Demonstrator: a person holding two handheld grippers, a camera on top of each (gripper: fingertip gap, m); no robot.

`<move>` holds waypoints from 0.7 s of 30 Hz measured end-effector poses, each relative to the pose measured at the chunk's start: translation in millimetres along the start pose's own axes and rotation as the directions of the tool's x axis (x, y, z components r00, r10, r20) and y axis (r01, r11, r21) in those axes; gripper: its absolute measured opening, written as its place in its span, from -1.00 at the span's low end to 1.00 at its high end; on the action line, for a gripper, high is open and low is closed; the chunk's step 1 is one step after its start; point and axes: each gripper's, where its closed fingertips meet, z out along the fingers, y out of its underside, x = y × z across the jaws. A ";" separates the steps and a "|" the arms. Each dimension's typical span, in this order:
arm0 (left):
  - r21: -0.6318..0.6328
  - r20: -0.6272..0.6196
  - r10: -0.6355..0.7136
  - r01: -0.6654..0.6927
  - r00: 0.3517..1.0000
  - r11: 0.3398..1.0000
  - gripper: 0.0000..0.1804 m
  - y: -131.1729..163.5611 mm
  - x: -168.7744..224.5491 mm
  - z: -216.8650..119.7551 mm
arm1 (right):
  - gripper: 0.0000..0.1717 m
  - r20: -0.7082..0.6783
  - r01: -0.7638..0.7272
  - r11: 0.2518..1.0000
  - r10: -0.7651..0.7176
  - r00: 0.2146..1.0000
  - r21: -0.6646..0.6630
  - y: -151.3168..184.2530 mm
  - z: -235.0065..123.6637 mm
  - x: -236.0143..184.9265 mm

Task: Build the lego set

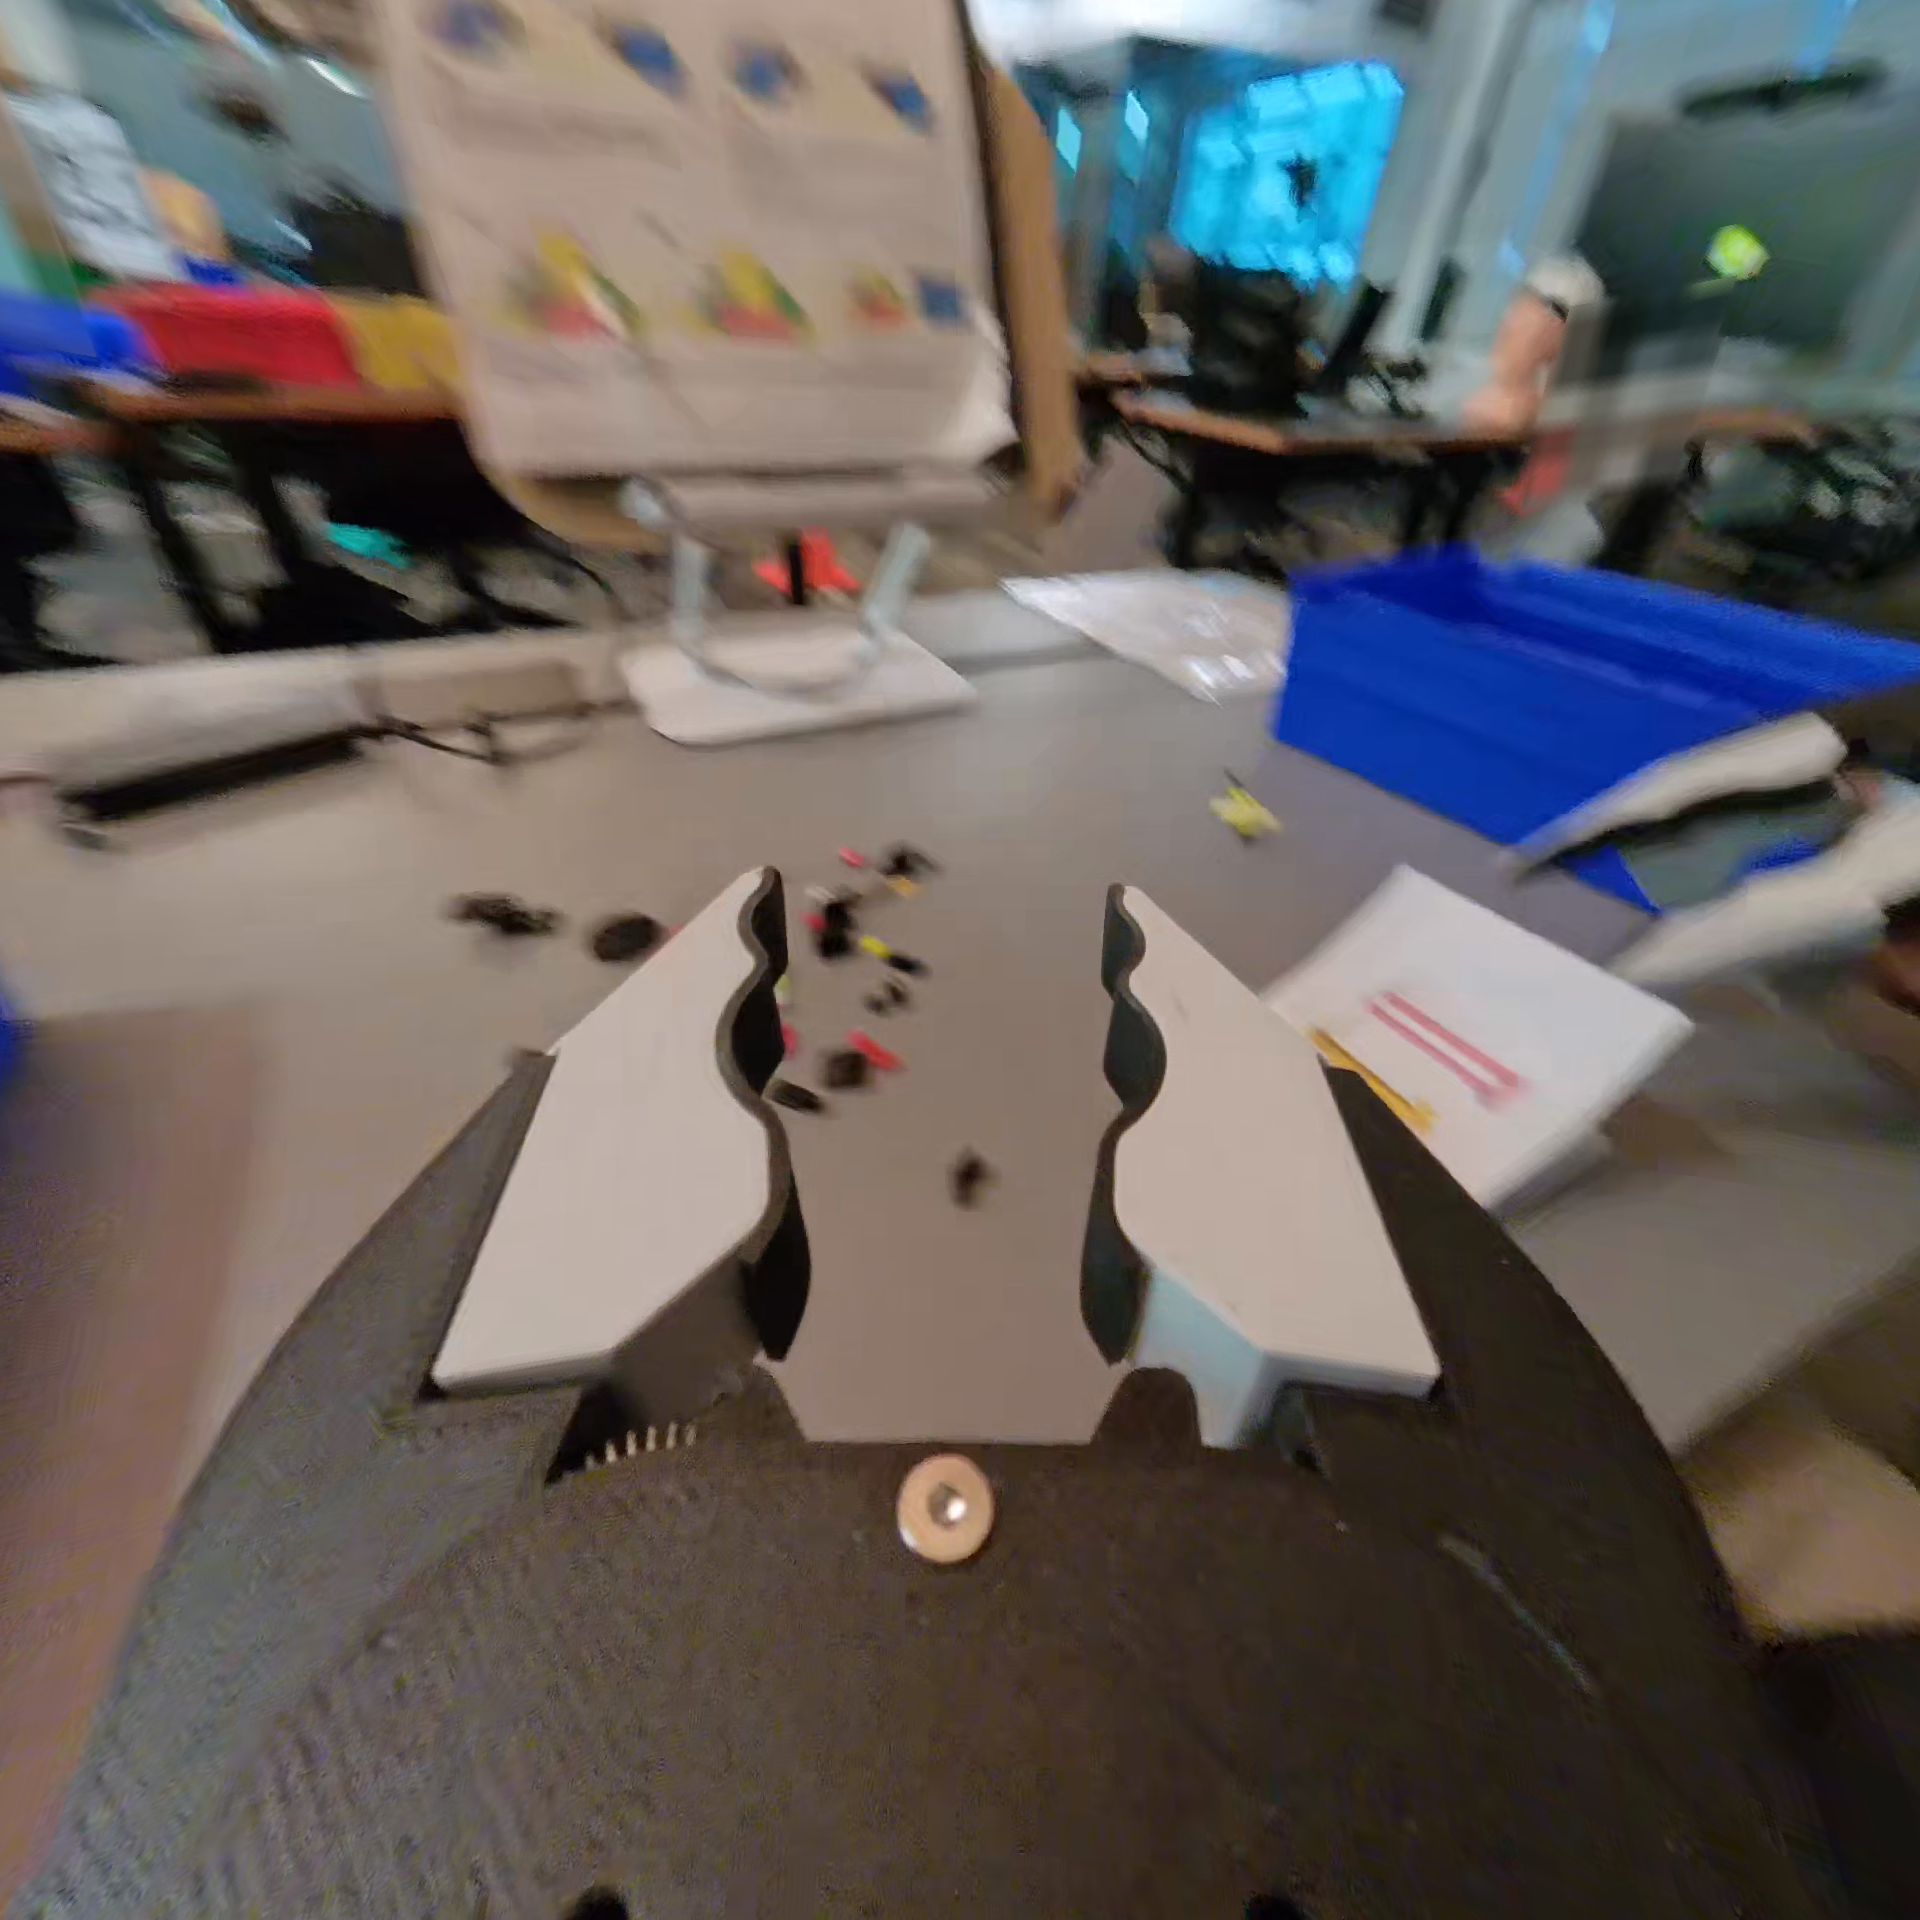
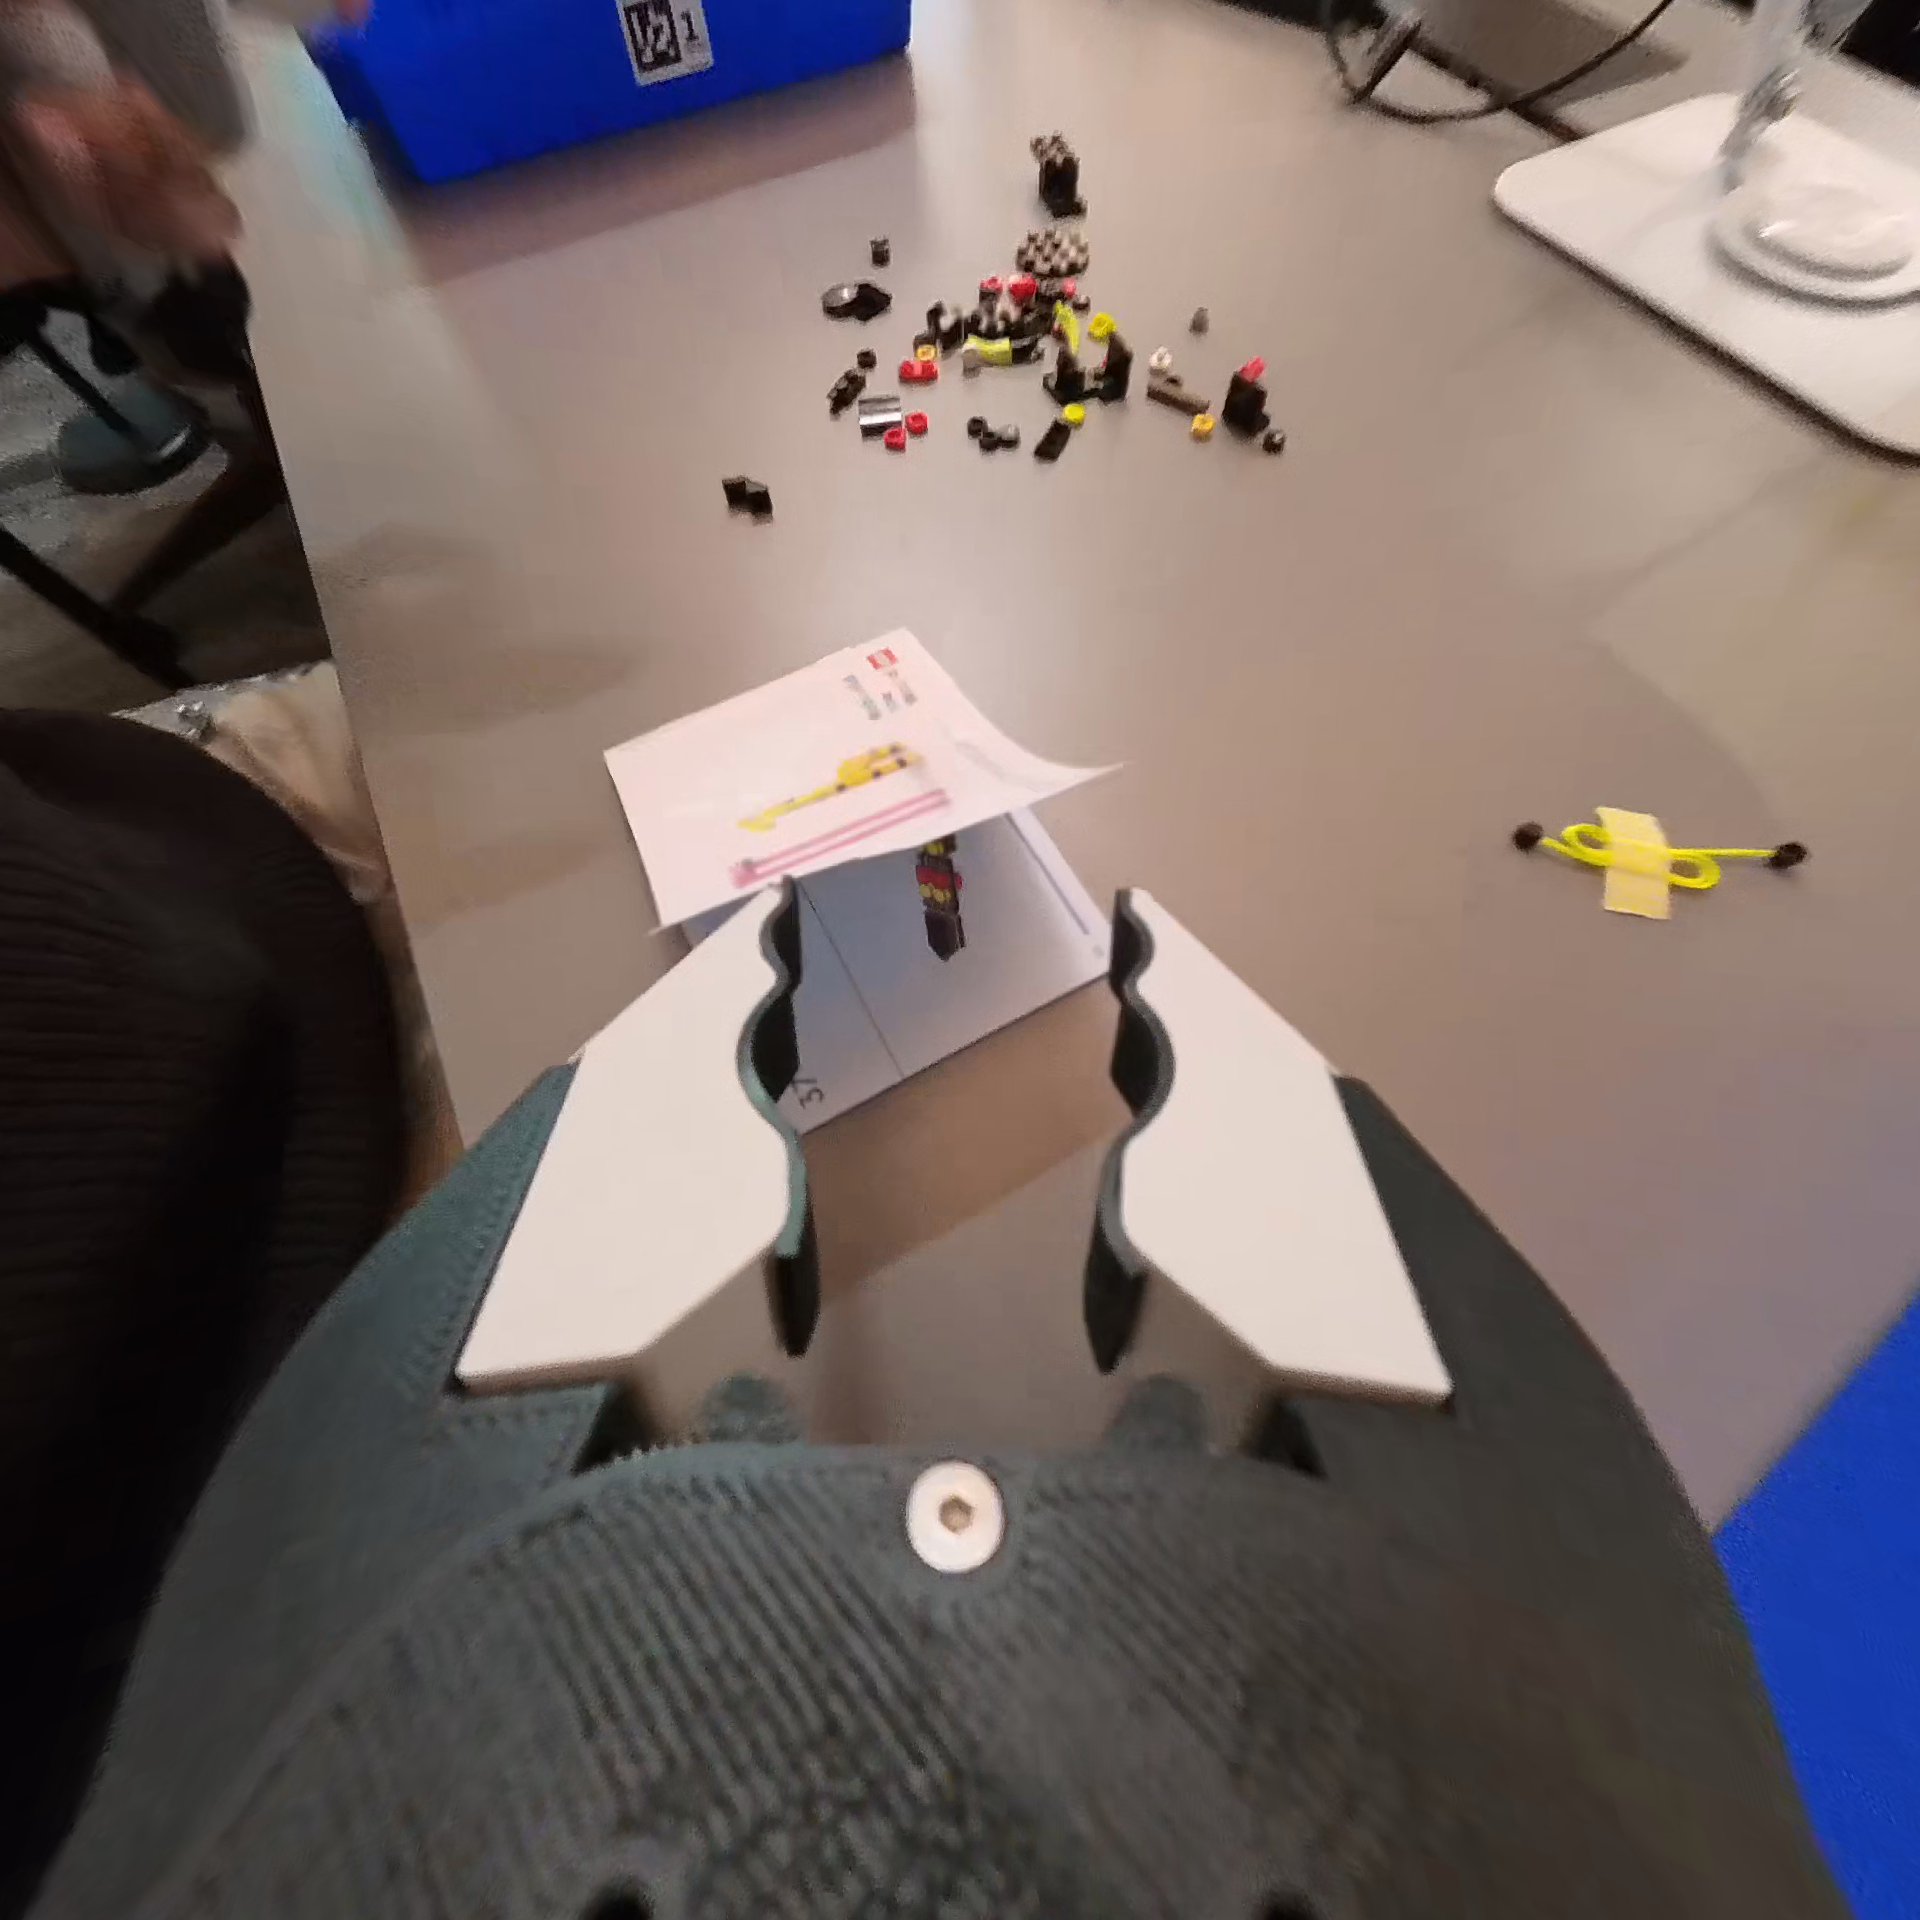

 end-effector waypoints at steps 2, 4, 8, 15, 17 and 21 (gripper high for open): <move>-0.105 -0.114 0.035 -0.047 0.993 0.993 -0.35 30.2 34.2 9.4 | -0.27 -0.016 0.013 1.000 -0.012 1.000 0.025 -1.5 0.9 -3.4; -0.166 -0.194 0.055 -0.088 0.980 0.982 -0.35 48.3 55.6 14.4 | -0.25 -0.008 0.029 0.999 -0.029 1.000 0.029 -1.6 2.6 -10.0; -0.283 -0.330 0.007 -0.106 0.944 0.953 -0.32 76.4 85.8 24.4 | -0.23 -0.022 0.069 0.997 -0.068 0.997 0.042 4.2 -0.1 -15.4; -0.416 -0.329 -0.066 -0.082 0.942 0.906 -0.42 97.6 76.7 67.7 | -0.29 -0.099 0.012 0.999 -0.008 0.995 0.041 27.6 -7.8 10.5; -0.448 -0.348 -0.102 -0.070 0.932 0.891 -0.44 100.6 76.8 73.8 | -0.23 -0.066 -0.047 0.999 0.048 0.997 0.013 33.6 -3.7 12.9; -0.526 -0.380 -0.164 -0.067 0.910 0.848 -0.42 108.2 91.4 72.7 | -0.11 0.012 -0.158 0.987 0.158 0.987 -0.018 32.0 10.6 5.9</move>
